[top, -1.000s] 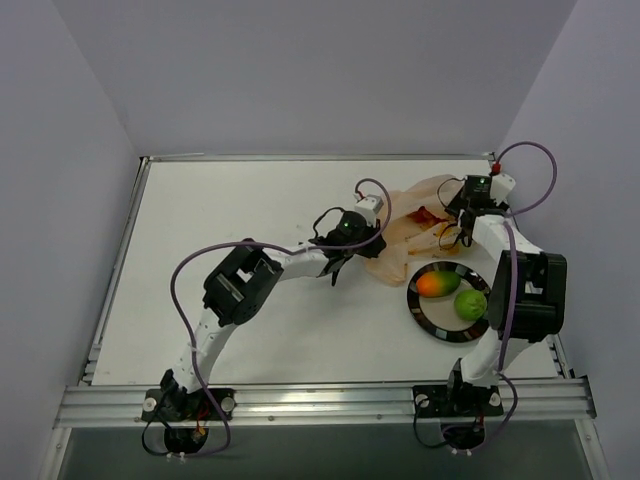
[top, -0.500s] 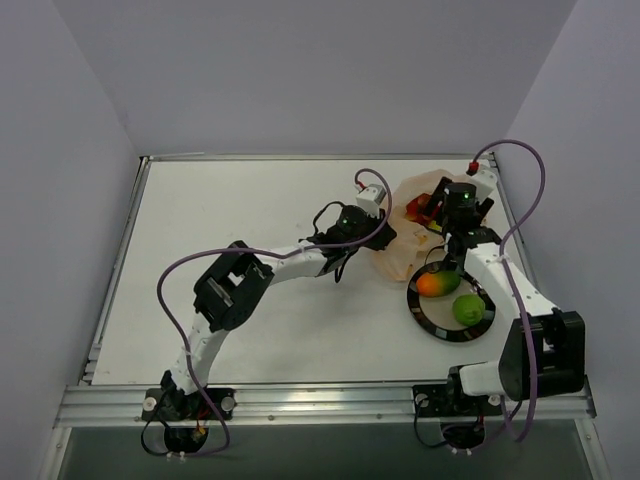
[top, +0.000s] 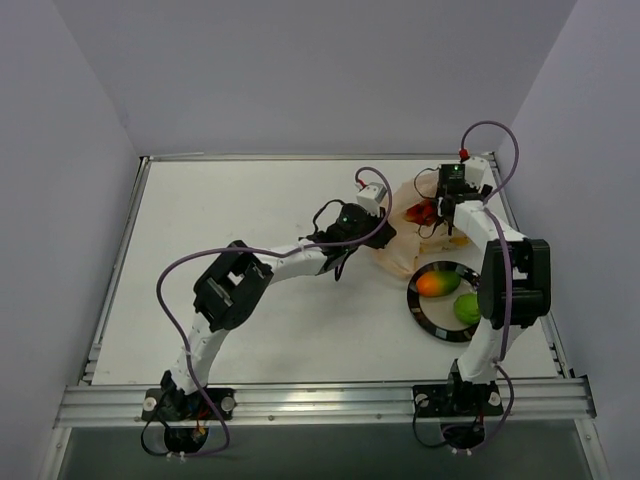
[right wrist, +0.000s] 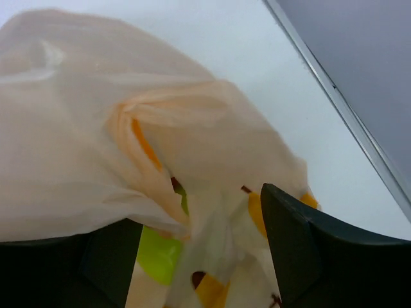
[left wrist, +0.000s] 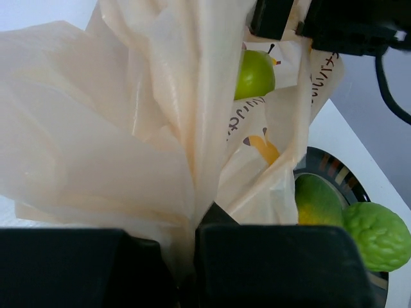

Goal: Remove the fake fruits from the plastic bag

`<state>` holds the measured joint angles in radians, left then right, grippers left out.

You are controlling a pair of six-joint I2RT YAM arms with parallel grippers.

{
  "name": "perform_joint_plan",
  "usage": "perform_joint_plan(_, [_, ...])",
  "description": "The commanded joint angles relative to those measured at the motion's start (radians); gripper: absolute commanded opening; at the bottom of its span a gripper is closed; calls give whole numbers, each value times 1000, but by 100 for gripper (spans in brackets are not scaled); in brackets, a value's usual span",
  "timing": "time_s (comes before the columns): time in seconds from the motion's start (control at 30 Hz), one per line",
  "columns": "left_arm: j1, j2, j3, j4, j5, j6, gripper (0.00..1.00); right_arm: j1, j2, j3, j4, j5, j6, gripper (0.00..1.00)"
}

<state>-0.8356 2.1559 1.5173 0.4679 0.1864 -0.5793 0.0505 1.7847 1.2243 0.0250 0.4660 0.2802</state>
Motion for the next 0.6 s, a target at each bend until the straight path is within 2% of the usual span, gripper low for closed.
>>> perform_joint_plan(0.0, [10, -62, 60, 23, 4, 22, 2, -18, 92, 93, 12, 112, -24, 63])
perform_joint_plan(0.07, [12, -62, 58, 26, -4, 24, 2, -15, 120, 122, 50, 45, -33, 40])
perform_joint_plan(0.1, [12, -62, 60, 25, -7, 30, 2, 0, 122, 122, 76, -2, -53, 20])
perform_joint_plan(0.2, [18, -59, 78, 14, -21, 48, 2, 43, 72, 118, 147, -114, -72, 0])
perform_joint_plan(0.23, [21, -56, 86, 11, -22, 49, 2, 63, 47, 110, 179, -175, -70, 0])
perform_joint_plan(0.3, [35, -54, 109, 2, -22, 58, 2, 65, -51, 69, 205, -200, -43, 0])
perform_joint_plan(0.4, [50, -47, 139, -18, -22, 70, 2, 17, -180, -15, 256, -263, 23, 0])
perform_joint_plan(0.47, [55, -41, 144, -18, -21, 70, 2, -66, -209, -58, 271, -288, 80, 0])
perform_joint_plan(0.57, [56, -22, 150, -20, -19, 64, 2, -199, -160, -118, 273, -340, 131, 0])
